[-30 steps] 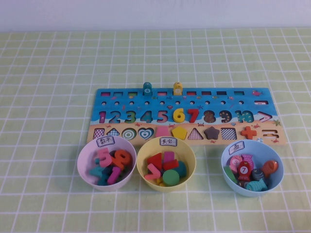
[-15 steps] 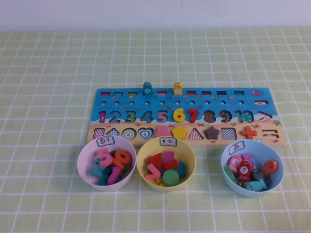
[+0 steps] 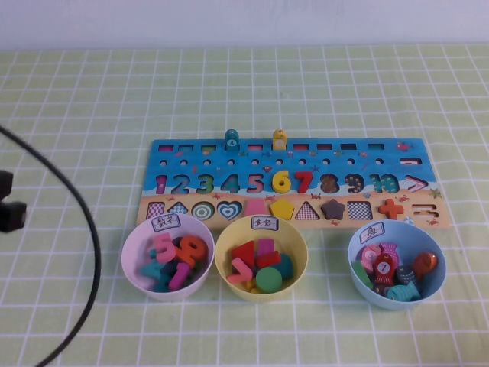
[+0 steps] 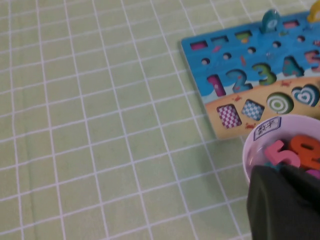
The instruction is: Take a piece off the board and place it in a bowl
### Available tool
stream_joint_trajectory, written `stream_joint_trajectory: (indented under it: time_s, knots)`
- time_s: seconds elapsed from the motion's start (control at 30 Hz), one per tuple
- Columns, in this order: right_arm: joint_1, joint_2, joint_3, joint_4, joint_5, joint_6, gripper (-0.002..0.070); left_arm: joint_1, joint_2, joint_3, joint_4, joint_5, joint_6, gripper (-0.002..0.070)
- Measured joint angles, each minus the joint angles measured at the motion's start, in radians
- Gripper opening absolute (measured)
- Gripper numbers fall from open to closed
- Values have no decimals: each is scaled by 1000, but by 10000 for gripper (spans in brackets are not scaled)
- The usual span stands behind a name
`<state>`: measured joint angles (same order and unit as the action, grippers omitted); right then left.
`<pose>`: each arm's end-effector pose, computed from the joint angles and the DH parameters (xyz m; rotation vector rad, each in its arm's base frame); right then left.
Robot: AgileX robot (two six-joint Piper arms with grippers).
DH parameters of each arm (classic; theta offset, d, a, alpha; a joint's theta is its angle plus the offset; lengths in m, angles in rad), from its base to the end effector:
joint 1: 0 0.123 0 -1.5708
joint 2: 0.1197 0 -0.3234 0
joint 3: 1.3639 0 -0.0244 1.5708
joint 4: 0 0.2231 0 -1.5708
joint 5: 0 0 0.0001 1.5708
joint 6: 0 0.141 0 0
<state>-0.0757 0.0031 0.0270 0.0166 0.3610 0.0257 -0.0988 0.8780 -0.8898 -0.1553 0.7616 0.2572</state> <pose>0.0349 -0.0018 0.1574 0.1055 1.8717 -0.0182 0.1530 -0.0303 0.3554 0.3278 2.2003 -0.0941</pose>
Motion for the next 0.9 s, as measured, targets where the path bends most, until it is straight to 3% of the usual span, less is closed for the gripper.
stream_joint_trajectory:
  time_s: [0.3, 0.63, 0.9]
  knots:
    - [0, 0, 0, 0, 0, 0, -17, -27, 403, -329, 26, 195, 96, -4]
    - [0, 0, 0, 0, 0, 0, -17, -230, 745, -635, 168, 369, 97, -4]
    - [0, 0, 0, 0, 0, 0, -17, -280, 964, -787, 182, 394, 97, -4]
